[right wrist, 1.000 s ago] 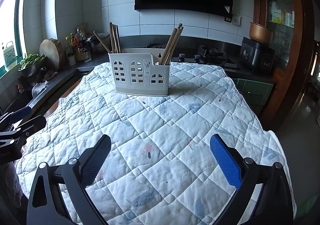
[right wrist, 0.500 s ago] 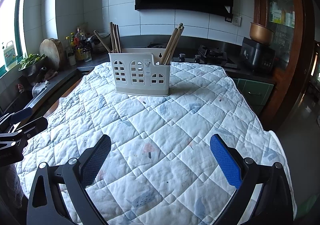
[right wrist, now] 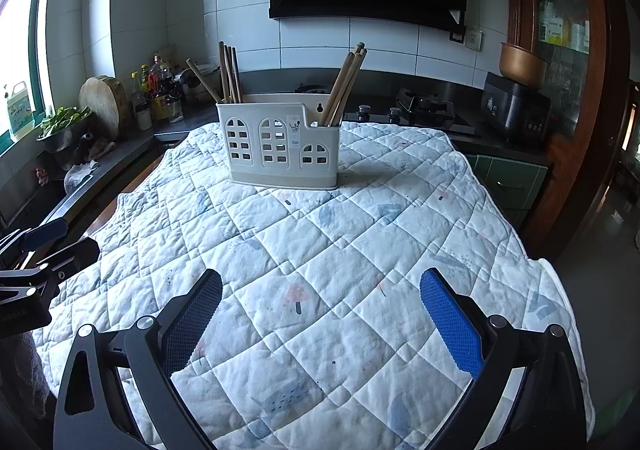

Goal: Organize utensils

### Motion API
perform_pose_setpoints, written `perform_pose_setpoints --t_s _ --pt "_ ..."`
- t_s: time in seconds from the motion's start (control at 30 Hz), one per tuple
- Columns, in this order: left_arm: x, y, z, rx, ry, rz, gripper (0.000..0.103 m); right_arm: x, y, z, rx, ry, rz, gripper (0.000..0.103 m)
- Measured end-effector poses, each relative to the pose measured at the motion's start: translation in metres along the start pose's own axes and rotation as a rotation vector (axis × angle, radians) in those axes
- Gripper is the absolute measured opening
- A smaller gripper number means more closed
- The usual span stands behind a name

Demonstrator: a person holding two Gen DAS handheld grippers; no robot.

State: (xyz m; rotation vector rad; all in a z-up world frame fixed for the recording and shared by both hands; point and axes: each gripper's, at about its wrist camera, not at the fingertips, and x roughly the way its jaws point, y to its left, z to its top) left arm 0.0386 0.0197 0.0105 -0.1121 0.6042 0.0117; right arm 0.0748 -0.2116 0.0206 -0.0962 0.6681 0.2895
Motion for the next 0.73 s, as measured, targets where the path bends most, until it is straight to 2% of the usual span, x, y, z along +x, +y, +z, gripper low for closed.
perform_pose_setpoints --t_s 0.73 --pt "0.0009 0.0001 0.0011 -0.008 0.018 -0.016 0.092 0.0000 -0.0006 -0.0005 0.001 -0.001 0.003 0.096"
